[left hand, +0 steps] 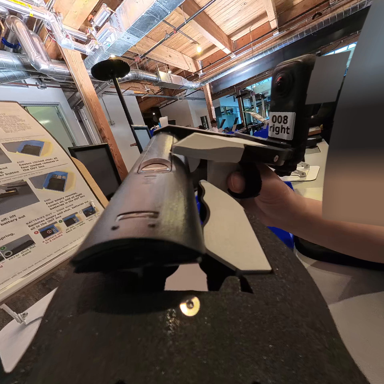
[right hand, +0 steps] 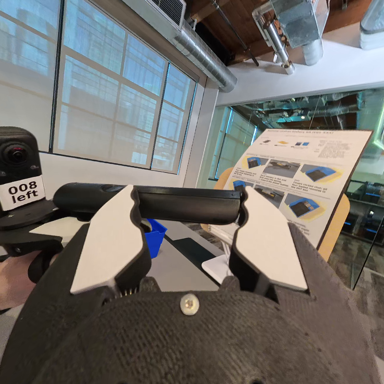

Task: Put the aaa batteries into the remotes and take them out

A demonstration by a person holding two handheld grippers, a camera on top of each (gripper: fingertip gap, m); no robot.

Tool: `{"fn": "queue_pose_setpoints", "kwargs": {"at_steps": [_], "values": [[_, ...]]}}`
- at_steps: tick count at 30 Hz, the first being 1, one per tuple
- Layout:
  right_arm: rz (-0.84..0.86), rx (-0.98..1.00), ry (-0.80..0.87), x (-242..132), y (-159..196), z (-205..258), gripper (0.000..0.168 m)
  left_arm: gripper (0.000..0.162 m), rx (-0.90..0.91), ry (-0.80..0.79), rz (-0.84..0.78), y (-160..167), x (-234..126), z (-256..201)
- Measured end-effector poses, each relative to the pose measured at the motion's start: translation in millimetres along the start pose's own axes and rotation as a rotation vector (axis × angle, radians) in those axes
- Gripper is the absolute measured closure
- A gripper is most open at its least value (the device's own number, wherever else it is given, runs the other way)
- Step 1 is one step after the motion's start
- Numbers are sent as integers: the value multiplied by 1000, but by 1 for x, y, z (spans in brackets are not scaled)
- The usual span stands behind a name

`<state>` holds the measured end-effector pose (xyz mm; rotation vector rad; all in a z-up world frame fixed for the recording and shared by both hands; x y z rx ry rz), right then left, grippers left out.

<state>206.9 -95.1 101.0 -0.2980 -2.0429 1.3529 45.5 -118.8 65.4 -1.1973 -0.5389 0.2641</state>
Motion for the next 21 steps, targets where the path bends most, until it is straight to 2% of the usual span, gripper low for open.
{"fn": "queue_pose_setpoints", "kwargs": {"at_steps": [3,8,17,19,21], "values": [[-22,-58,1,-2,-4,4,77,143,-12,13,-12,-5,-2,2],[-48,-96,-1,-3,-6,7,77,141,18,12,-16,-8,-3,1],[-56,-25,-39,-4,-13,4,77,137,97,30,-45,-14,-5,-3],[-59,-35,-61,-5,-15,5,80,133,95,23,-52,-15,-5,-4],[-4,-30,-120,-2,-9,6,98,130,90,7,-55,-15,-6,-2]]}}
Point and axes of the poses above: each gripper's, where its closed fingertips meet, x out along the fingers, y out of its underside, z = x × y across the jaws, the point moved 10 cm from there along -x, back along the fingers, and after that the axes turned 2 degrees about -y, right-handed, at the moved point
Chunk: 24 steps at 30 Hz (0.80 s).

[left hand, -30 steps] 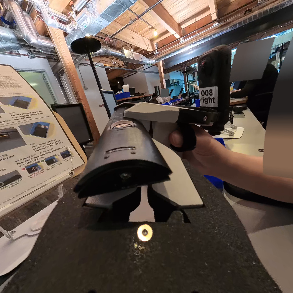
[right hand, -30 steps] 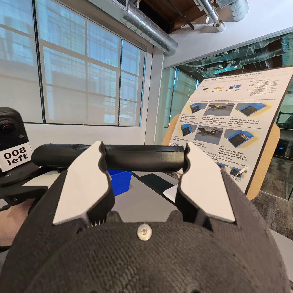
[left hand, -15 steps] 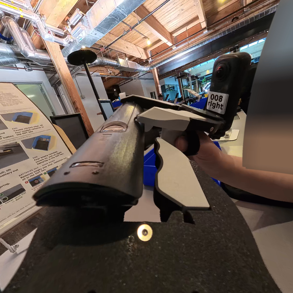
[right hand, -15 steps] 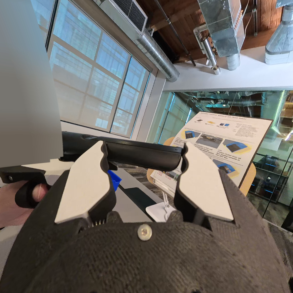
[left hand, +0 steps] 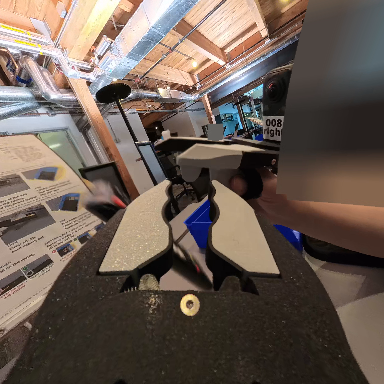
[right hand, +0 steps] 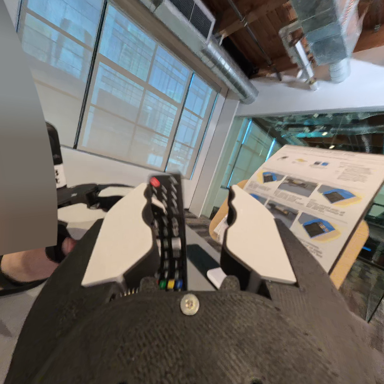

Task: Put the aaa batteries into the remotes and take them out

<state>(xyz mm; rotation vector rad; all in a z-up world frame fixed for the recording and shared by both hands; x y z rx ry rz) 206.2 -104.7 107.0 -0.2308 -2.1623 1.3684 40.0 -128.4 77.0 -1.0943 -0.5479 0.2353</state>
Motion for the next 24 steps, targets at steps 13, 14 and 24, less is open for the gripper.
{"fn": "queue_pose_setpoints", "kwargs": {"at_steps": [13,14,24], "values": [[567,607,75,9,124,-47,138,120,-326,-99,262,14,-14,74],[548,575,92,8,113,-50,137,119,-291,-103,318,15,-14,74],[1144,313,217,-16,134,-81,104,111,-346,138,878,125,20,27]]}}
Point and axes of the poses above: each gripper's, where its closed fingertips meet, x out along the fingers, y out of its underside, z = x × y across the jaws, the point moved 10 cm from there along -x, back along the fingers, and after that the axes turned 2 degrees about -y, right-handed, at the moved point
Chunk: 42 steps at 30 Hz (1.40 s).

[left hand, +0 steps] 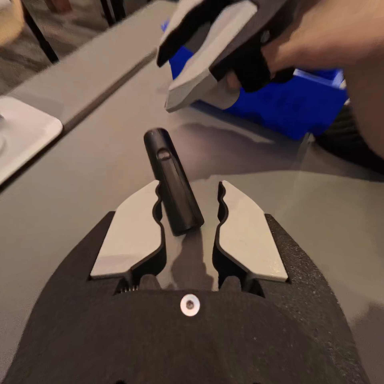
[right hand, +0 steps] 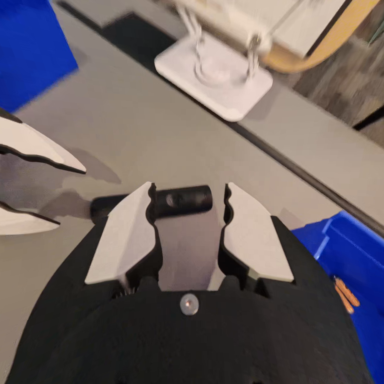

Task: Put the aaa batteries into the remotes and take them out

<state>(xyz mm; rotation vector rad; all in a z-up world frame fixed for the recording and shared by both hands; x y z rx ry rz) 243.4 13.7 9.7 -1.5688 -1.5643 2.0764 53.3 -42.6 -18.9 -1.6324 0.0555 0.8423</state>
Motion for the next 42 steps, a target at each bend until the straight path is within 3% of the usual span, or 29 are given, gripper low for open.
{"fn": "queue_pose_setpoints", "kwargs": {"at_steps": [4,9,12,18,23,28,33,38,42], "values": [[122,-41,69,13,8,-3,102,93,114,-108,231,24,34,-6],[113,-57,88,7,4,-3,101,96,55,-108,370,42,52,-4],[134,-35,65,7,6,-6,101,110,-2,-71,346,44,54,-1],[156,-19,27,12,8,-2,101,111,32,-17,391,43,50,6],[152,-72,-38,11,6,13,101,112,-106,111,420,45,37,16],[195,-397,-240,19,14,50,102,112,-201,201,441,49,28,26],[99,-817,-180,28,25,91,101,113,-288,246,421,50,20,36],[-59,-877,-189,50,32,111,98,113,-350,297,412,47,6,43],[-45,-927,-118,70,46,107,98,113,-372,329,421,48,0,46]]}}
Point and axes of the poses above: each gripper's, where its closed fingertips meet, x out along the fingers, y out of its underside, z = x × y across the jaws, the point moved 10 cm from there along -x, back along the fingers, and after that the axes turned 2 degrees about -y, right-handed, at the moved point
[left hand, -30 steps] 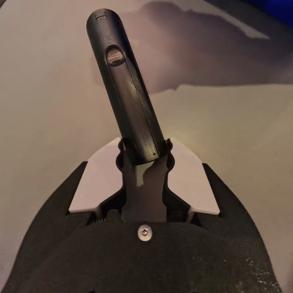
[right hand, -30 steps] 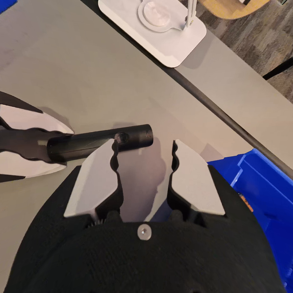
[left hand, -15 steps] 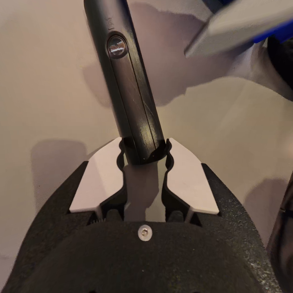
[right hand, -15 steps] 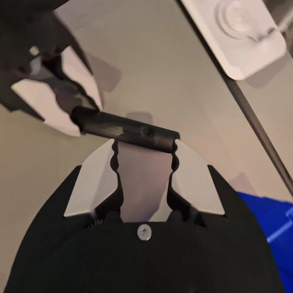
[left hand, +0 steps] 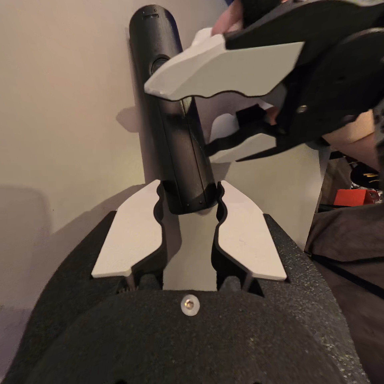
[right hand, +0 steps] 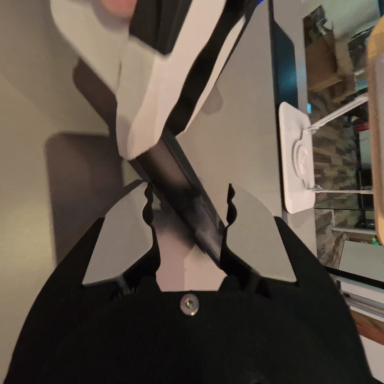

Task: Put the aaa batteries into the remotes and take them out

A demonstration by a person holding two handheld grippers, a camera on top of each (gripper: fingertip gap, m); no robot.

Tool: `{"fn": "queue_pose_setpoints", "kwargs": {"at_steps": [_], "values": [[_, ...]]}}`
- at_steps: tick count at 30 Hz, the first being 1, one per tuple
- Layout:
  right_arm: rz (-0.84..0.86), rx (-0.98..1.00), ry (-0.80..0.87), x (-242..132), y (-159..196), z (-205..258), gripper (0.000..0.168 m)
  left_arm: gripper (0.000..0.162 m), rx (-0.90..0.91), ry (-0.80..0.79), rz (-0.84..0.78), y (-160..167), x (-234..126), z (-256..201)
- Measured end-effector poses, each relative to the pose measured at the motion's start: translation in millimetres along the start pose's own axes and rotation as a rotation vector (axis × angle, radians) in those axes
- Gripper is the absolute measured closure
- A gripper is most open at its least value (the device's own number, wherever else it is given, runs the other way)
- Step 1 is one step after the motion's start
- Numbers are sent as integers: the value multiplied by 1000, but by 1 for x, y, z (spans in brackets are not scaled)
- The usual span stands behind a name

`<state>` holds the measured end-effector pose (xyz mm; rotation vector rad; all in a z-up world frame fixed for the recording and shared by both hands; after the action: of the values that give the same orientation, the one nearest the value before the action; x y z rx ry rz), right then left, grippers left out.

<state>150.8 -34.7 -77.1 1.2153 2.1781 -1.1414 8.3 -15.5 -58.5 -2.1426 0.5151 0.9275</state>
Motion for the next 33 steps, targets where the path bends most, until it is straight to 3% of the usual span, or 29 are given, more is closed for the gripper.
{"fn": "queue_pose_setpoints", "kwargs": {"at_steps": [2,3,5,7,12,16,19,24,28,29,30,33], "values": [[24,-50,55,4,5,0,108,113,-2,-3,2,0,-2,-2],[38,-100,80,4,7,1,127,113,-4,-9,-6,0,-4,-4],[35,-212,154,-1,5,2,139,113,-12,-16,-38,-4,-11,-8],[14,-292,257,-11,-3,-1,142,113,-11,-7,-102,-7,-27,-14],[-231,-499,536,-61,-30,-3,143,110,96,134,-240,-10,-77,-55],[-425,-637,612,-89,-48,10,144,99,243,62,-294,-2,-111,-74],[-583,-752,645,-105,-70,33,144,96,266,185,-389,1,-123,-72],[-712,-871,669,-119,-92,59,143,96,170,507,-380,-3,-109,-64],[-718,-891,674,-119,-90,59,142,98,162,594,-282,-6,-85,-70],[-717,-893,662,-118,-90,59,142,102,165,612,-253,-6,-77,-70],[-716,-893,644,-117,-89,59,142,117,160,675,-239,-7,-72,-72],[-683,-895,666,-112,-87,58,141,128,83,827,-291,-15,-59,-70]]}}
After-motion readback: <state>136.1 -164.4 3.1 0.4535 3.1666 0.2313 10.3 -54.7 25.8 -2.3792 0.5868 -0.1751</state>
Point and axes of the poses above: each gripper's, where its closed fingertips meet, x out along the fingers, y out of its underside, z = x × y across the jaws, the point moved 10 cm from there along -x, back along the fingers, and after that the axes turned 2 degrees about -y, right-handed, at the moved point
